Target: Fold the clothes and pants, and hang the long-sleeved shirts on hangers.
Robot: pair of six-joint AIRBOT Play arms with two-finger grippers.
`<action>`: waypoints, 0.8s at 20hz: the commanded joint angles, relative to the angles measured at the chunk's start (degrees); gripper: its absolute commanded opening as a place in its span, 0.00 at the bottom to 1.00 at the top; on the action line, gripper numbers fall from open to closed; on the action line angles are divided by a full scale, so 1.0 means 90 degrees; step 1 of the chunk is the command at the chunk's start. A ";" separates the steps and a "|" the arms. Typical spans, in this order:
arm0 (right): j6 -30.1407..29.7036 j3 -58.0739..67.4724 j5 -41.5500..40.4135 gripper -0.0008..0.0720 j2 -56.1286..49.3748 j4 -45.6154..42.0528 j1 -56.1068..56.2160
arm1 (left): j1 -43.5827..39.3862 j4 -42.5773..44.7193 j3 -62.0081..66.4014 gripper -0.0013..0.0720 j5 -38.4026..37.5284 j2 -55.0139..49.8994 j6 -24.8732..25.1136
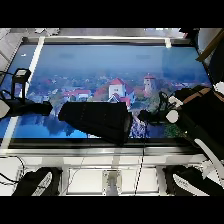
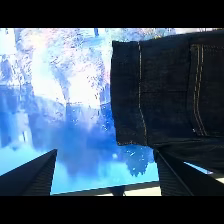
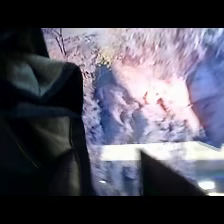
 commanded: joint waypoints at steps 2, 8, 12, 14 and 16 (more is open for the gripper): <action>-0.2305 -0.0622 0.0265 0.41 -0.0304 0.3111 -0.0794 | 0.0002 0.0000 0.0005 0.96 0.0002 0.0041 -0.0257; -0.5112 -0.0619 0.1855 0.28 -0.1285 0.4940 -0.1520 | 0.0002 0.0000 0.0005 0.96 0.0000 0.0041 -0.0471; -0.5260 -0.0595 0.2149 0.67 -0.2220 0.4966 -0.1520 | 0.0002 0.0000 0.0005 0.96 0.0002 0.0041 -0.0520; -0.5265 -0.0546 0.2200 0.91 -0.2339 0.5170 -0.1520 | 0.0002 0.0000 0.0005 0.96 0.0002 0.0041 -0.0520; -0.5260 -0.0391 0.2176 0.94 -0.2339 0.5187 -0.1477 | 0.0002 0.0000 0.0005 0.96 0.0002 0.0041 -0.0520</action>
